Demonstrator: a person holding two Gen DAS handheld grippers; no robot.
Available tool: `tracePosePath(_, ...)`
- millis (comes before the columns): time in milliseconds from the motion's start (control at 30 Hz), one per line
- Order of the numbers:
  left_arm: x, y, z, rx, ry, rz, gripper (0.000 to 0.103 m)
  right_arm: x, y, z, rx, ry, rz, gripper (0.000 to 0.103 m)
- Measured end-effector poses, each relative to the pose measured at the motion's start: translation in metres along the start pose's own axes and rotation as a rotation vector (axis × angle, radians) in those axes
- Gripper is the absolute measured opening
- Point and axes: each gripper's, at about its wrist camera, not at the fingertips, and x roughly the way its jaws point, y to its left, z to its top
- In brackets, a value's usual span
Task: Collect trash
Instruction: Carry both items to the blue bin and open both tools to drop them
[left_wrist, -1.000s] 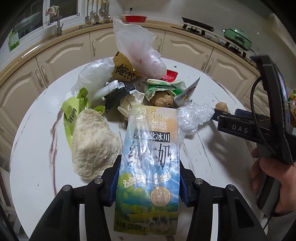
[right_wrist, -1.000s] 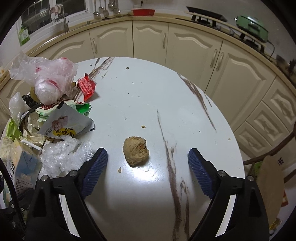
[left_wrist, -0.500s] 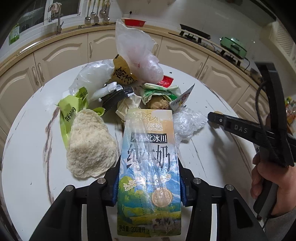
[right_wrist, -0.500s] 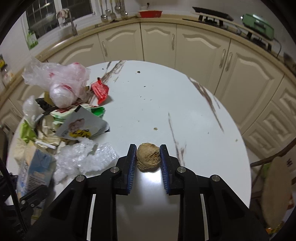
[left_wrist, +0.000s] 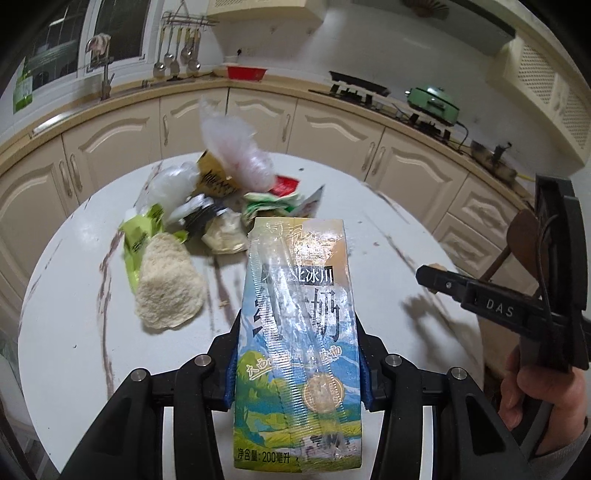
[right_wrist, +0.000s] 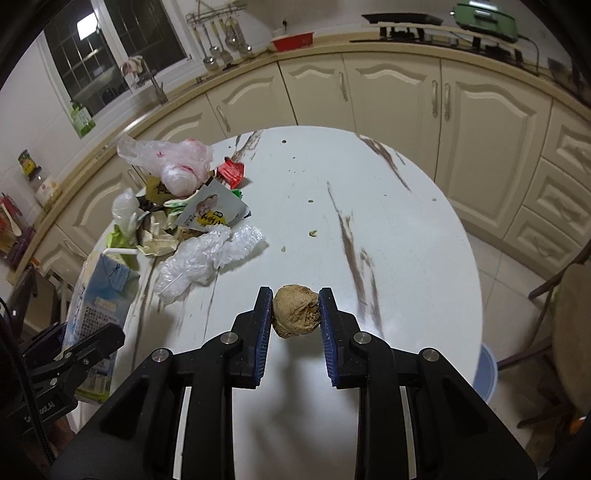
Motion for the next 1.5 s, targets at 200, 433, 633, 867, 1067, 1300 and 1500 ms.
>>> tracePosePath(200, -0.003, -0.064, 0.005, 0.068, -0.044, -0.046, 0.044, -0.042, -0.037, -0.003, 0.033, -0.065, 0.014, 0.024)
tracePosePath(433, 0.046, -0.165, 0.010, 0.200, 0.020, -0.180, 0.044, -0.088, -0.121, -0.020, 0.133, -0.114, -0.082, 0.024)
tracePosePath(633, 0.138, -0.248, -0.008, 0.267, 0.247, -0.285, 0.045, -0.079, -0.227, -0.057, 0.314, -0.039, -0.188, 0.024)
tracePosePath(867, 0.243, -0.316, -0.031, 0.377, 0.435, -0.251, 0.045, -0.038, -0.322, -0.100, 0.491, 0.066, -0.191, 0.024)
tracePosePath(1067, 0.338, -0.352, -0.034, 0.384, 0.580, -0.193, 0.045, 0.002, -0.365, -0.125, 0.579, 0.144, -0.153, 0.024)
tracePosePath(1300, 0.406, -0.396, -0.034, 0.446, 0.644, -0.124, 0.047, 0.035, -0.392, -0.143, 0.658, 0.191, -0.138, 0.032)
tracePosePath(1500, 0.419, -0.406, -0.022, 0.462, 0.609, -0.098, 0.060, 0.038, -0.414, -0.160, 0.760, 0.177, -0.120, 0.086)
